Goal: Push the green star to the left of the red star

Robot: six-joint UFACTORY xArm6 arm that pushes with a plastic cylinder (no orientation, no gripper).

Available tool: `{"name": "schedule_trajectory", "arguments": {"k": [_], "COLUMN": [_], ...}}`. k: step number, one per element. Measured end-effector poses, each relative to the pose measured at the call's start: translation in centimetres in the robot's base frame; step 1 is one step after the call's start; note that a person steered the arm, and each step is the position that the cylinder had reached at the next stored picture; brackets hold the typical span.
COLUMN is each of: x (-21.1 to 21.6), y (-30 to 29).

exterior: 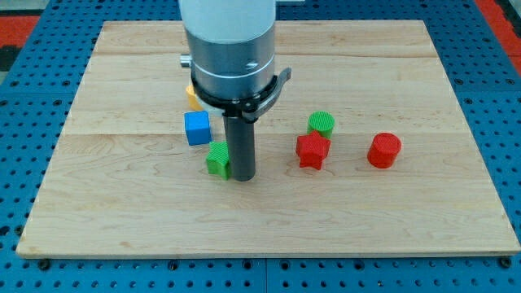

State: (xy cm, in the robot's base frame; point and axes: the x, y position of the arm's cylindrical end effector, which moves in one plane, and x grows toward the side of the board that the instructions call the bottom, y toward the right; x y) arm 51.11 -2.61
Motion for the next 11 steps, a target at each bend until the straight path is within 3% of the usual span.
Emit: {"name": "schedule_trajectory", "arguments": {"k": [1, 2, 5, 6, 7, 9, 10, 11], "x": [3.0, 1.9, -6.4, -4.3, -5.2, -6.7, -5.3, -0.8], "y": [-6.9, -8.6, -5.4, -6.5, -9.9, -9.7, -10.8, -10.8]}}
